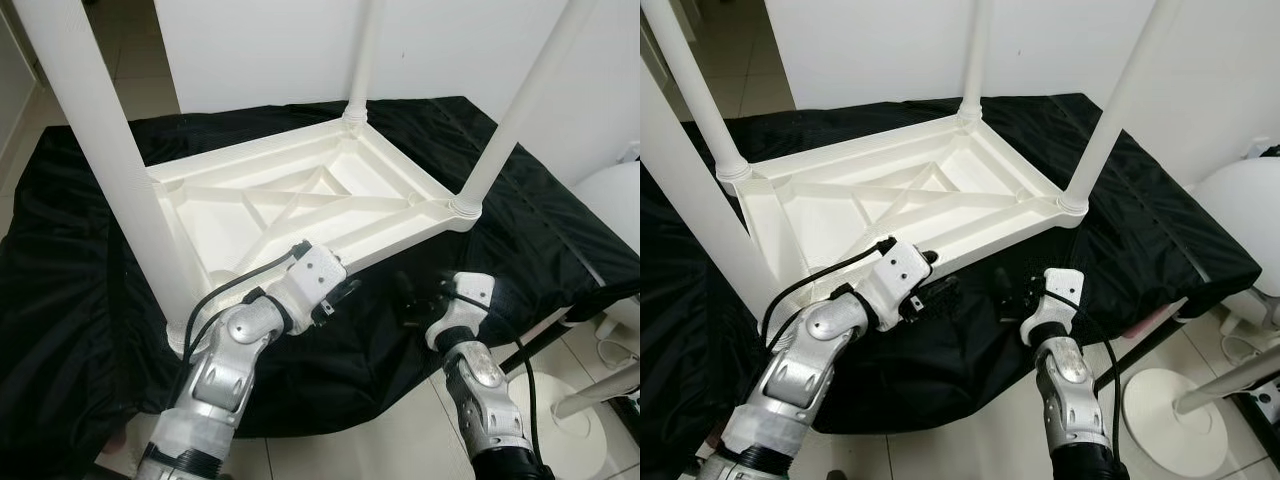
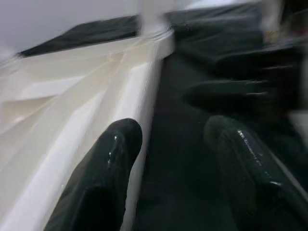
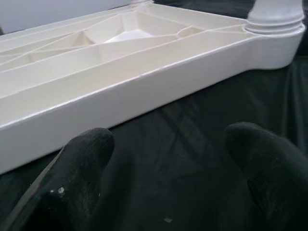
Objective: Building children table
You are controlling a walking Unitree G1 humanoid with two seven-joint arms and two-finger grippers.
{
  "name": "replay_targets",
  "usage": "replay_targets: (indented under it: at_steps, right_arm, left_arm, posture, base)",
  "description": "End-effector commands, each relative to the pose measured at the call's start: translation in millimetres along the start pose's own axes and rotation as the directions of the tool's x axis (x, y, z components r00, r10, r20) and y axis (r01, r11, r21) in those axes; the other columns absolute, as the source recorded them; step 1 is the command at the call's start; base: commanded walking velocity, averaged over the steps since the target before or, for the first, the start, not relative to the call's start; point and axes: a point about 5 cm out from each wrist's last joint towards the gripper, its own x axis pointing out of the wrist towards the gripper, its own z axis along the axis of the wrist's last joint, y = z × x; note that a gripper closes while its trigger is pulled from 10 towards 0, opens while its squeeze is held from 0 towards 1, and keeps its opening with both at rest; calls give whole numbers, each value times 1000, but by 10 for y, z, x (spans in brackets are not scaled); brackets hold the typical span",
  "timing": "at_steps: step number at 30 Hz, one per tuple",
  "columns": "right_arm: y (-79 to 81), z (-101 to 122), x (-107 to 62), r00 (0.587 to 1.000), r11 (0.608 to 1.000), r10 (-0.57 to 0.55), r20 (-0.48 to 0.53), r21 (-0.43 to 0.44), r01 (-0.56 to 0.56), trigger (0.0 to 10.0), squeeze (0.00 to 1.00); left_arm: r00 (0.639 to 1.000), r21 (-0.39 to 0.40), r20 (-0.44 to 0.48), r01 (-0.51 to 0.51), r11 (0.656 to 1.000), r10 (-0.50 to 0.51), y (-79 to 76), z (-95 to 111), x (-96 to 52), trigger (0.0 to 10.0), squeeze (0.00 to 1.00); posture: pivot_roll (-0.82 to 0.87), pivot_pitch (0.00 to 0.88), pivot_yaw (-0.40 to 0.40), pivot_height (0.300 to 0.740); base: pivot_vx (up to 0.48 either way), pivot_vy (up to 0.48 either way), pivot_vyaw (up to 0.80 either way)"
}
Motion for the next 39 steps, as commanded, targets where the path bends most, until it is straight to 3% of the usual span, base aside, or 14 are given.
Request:
replay_targets:
  at_steps: [1, 3, 5, 7, 11, 15, 25, 27, 28, 29, 34, 36, 38, 39]
  right_arm:
    - [-11, -43, 53, 999, 999, -38, -16, 2, 38, 10000, 0]
    - [-29, -50, 137, 997, 997, -71, -32, -4, 71, 10000, 0]
    - [-42, -53, 167, 996, 996, -84, -40, -12, 83, 10000, 0]
    - [-64, -51, 243, 993, 994, -106, -56, -26, 105, 10000, 0]
    - [-76, -19, 366, 988, 990, -138, -76, -48, 135, 10000, 0]
    - [-50, 87, 515, 988, 987, -145, -55, -82, 140, 10000, 0]
    - [-1, 201, 734, 985, 984, -165, -59, -83, 159, 10000, 0]
    - [41, 241, 805, 984, 985, -164, -70, -68, 160, 10000, 0]
    - [41, 241, 805, 984, 985, -164, -70, -68, 160, 10000, 0]
    - [41, 254, 829, 982, 983, -174, -72, -70, 169, 10000, 0]
    - [14, 255, 839, 979, 981, -189, -72, -69, 184, 10000, 0]
    - [-29, 268, 857, 976, 977, -207, -71, -71, 202, 10000, 0]
    - [-36, 272, 859, 976, 976, -208, -70, -74, 203, 10000, 0]
    - [-47, 280, 867, 975, 976, -212, -70, -72, 207, 10000, 0]
  left_arm:
    - [994, -46, 37, 104, 994, -102, -30, 64, -111, 10000, 0]
    - [978, -85, 29, 209, 974, -208, -44, 90, -280, 10000, 0]
    - [970, -85, 22, 242, 966, -241, -51, 102, -345, 10000, 0]
    - [952, -98, 2, 304, 948, -305, -53, 117, -514, 10000, 0]
    - [939, -114, -58, 330, 937, -338, -2, 87, -698, 10000, 0]
    - [923, -59, -151, 349, 935, -354, 62, 77, -865, 10000, 0]
    - [922, -25, -229, 315, 949, -312, 220, 188, -1085, 10000, 0]
    - [924, -31, -271, 271, 962, -269, 292, 223, -1247, 10000, 0]
    - [924, -31, -271, 271, 962, -269, 292, 223, -1247, 10000, 0]
    - [927, -44, -292, 235, 971, -237, 339, 239, -1378, 10000, 0]
    - [932, -54, -306, 187, 981, -194, 396, 243, -1494, 10000, 0]
    - [936, -56, -332, 104, 993, -116, 490, 255, -1684, 10000, 0]
    - [938, -50, -335, 80, 996, -92, 518, 259, -1730, 10000, 0]
    - [931, -52, -362, 27, 998, -44, 601, 241, -1881, 10000, 0]
  posture:
    - [-50, 57, -13, 740]
    - [-43, 55, -15, 740]
    - [-40, 55, -16, 740]
    - [-30, 55, -19, 740]
    - [-24, 54, -21, 740]
    - [-6, 54, -28, 740]
    - [32, 56, -38, 740]
    - [52, 60, -44, 740]
    - [52, 60, -44, 740]
    - [58, 61, -46, 740]
    - [67, 62, -48, 740]
    - [68, 65, -48, 740]
    - [68, 65, -48, 740]
    - [73, 63, -47, 740]
  base:
    - [0, 0, 0]
    - [0, 0, 0]
    - [0, 0, 0]
    - [0, 0, 0]
    - [0, 0, 0]
    - [0, 0, 0]
    - [0, 0, 0]
    - [0, 0, 0]
    - [0, 0, 0]
    - [0, 0, 0]
    - [0, 0, 0]
    - [0, 0, 0]
    - [0, 0, 0]
    - [0, 0, 0]
